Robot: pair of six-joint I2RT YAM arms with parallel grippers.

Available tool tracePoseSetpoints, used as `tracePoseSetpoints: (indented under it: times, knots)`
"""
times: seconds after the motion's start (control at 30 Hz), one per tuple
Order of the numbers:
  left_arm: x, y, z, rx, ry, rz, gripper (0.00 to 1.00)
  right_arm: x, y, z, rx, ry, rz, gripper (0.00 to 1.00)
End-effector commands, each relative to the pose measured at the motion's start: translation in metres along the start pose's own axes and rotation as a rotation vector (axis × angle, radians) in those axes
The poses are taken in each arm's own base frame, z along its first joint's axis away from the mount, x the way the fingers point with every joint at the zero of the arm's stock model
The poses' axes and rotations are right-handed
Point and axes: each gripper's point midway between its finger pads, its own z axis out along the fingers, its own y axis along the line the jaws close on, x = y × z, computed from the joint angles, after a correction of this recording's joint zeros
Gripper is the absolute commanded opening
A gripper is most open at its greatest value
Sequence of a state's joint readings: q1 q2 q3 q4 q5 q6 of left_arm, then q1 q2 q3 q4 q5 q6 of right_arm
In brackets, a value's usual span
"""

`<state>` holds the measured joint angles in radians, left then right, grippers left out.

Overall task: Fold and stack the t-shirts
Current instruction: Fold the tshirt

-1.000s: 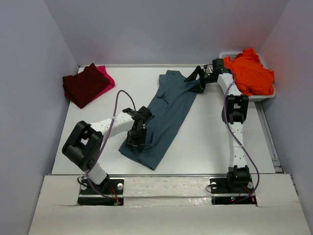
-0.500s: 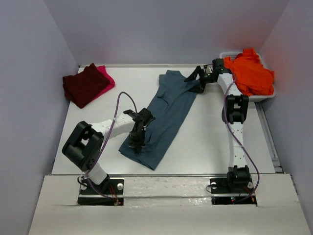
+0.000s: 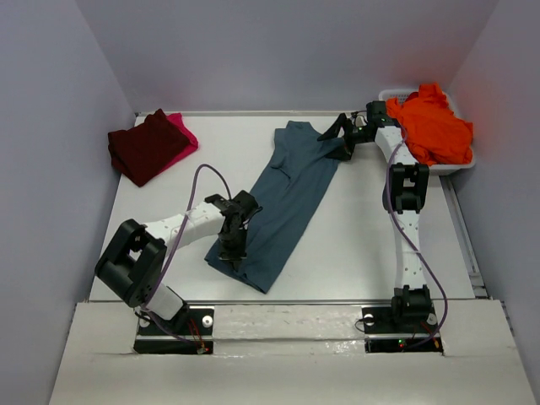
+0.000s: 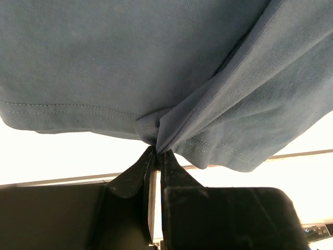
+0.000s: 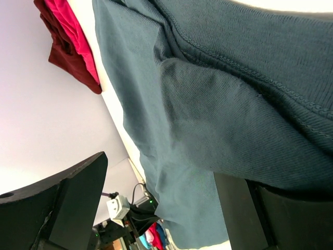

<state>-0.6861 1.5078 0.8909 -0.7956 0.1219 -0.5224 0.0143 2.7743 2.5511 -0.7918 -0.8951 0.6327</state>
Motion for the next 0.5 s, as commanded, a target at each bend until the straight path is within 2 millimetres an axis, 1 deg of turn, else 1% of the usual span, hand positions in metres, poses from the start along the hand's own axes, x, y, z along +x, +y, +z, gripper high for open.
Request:
tracePoseSetpoints:
  times: [0.0,0.07,0.27,0.3,0.33,0.4,0.43,0.47]
  knots:
    - [0.0156,0.0044,-0.0053,0.0,0.034,-0.01,0.06,-0.002,-0.0678,0.0215,0.181,-0.034,0.01,0.89]
    - [0.0197,0.0045,-0.004,0.009,0.046,-0.01,0.06,-0.0021,-0.0671,0.0206,0.183,-0.036,0.006,0.89]
    - [0.021,0.0048,-0.0042,0.009,0.051,-0.008,0.07,-0.0019,-0.0639,0.0189,0.178,-0.034,-0.002,0.89]
    - [0.0212,0.0048,-0.0046,0.009,0.051,-0.009,0.11,-0.0016,-0.0643,0.0188,0.18,-0.034,-0.001,0.9]
    - [0.0206,0.0043,-0.0045,0.01,0.05,-0.011,0.24,-0.0021,-0.0632,0.0183,0.179,-0.036,-0.004,0.9]
    - [0.0212,0.0052,-0.0047,0.007,0.048,-0.014,0.36,-0.0019,-0.0607,0.0167,0.177,-0.036,-0.011,0.93]
    - [0.0213,0.0045,-0.0053,0.011,0.048,-0.016,0.47,-0.0018,-0.0614,0.0166,0.18,-0.037,-0.013,0.93]
    - [0.0217,0.0048,-0.005,0.011,0.049,-0.017,0.53,-0.0016,-0.061,0.016,0.18,-0.037,-0.016,0.94]
